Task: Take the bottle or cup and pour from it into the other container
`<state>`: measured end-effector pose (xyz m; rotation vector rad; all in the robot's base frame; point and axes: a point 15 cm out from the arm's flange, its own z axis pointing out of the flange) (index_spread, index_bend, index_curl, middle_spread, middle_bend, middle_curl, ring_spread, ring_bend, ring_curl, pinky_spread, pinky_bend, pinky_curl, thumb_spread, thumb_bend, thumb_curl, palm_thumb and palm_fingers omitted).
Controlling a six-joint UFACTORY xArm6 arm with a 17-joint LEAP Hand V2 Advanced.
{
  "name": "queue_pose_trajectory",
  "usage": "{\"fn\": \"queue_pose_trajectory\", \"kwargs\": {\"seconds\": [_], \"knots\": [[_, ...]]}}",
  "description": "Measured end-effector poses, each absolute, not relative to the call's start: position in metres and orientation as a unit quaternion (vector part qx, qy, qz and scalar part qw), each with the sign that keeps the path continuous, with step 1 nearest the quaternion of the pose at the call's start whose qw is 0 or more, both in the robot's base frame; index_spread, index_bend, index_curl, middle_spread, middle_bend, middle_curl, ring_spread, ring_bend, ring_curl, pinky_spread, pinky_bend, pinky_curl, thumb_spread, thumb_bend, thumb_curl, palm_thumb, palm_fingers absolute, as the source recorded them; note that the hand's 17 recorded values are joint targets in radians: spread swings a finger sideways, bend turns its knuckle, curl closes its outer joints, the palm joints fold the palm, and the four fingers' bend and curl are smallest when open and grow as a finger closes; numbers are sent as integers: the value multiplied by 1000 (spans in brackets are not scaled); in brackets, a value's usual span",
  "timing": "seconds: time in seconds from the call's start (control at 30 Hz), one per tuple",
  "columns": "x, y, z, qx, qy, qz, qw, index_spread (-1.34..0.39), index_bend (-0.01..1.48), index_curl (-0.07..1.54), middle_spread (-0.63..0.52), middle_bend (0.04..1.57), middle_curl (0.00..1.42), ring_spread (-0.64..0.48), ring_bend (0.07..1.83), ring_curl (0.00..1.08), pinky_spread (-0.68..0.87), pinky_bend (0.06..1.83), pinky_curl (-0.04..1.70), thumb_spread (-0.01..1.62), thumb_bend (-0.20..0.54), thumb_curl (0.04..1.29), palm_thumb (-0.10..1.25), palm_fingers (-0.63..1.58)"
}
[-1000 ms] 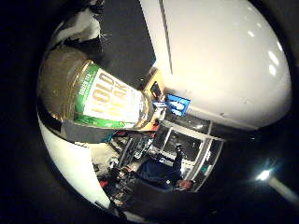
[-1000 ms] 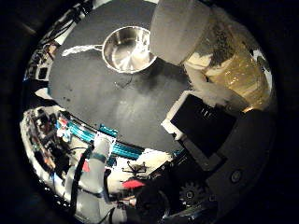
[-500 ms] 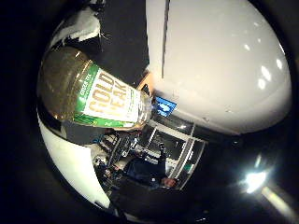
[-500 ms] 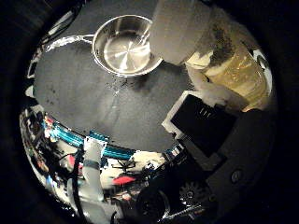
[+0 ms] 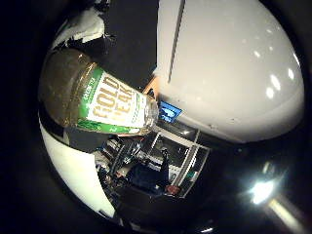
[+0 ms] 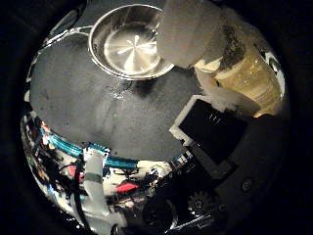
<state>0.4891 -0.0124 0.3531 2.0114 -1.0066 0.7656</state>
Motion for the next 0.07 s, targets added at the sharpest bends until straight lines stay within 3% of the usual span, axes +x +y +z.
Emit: {"fn": "queue_pose_trajectory", "kwargs": {"seconds": [0.07], "knots": [[490,-11,353,786,-392,300,371,-203,1146,869,-127,1340,836,-252,1279,885,-219,1308,916,445,-20,981,1101,1106]]}}
